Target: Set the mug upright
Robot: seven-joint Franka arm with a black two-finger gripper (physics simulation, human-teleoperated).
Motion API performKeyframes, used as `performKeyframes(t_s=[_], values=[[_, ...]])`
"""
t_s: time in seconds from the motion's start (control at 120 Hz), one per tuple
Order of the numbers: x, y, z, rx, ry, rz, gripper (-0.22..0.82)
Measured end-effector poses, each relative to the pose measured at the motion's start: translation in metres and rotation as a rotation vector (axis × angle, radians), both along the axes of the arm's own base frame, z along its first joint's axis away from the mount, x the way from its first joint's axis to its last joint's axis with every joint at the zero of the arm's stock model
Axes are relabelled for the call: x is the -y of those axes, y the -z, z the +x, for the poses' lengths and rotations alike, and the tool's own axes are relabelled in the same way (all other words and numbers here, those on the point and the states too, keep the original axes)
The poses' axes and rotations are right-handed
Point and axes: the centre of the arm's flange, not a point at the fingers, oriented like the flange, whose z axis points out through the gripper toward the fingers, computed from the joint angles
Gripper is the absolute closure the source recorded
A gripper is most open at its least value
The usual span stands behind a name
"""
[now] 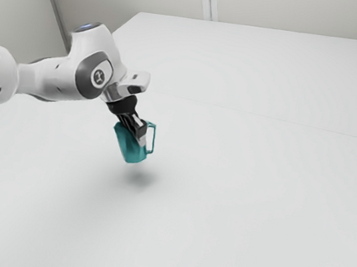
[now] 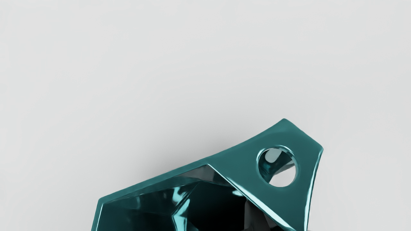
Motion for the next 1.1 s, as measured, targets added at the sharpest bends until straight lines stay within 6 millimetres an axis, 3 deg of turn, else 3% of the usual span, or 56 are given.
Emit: performKeyframes(t_s=[0.075,0.25,0.542,0.85,1.033,1.1], values=[[-0.005,0.005,0.008,0.037,0.006,0.029,0.79],[-0.046,0.021,0.028,0.084,-0.038,0.041,0.79],[-0.038,0.061,0.051,0.097,0.035,0.033,0.79],[-0.04,0.068,0.053,0.116,0.078,0.032,0.78],[-0.037,0.061,0.053,0.132,0.117,0.034,0.39],[-0.035,0.047,0.053,0.154,0.139,0.044,0.29]])
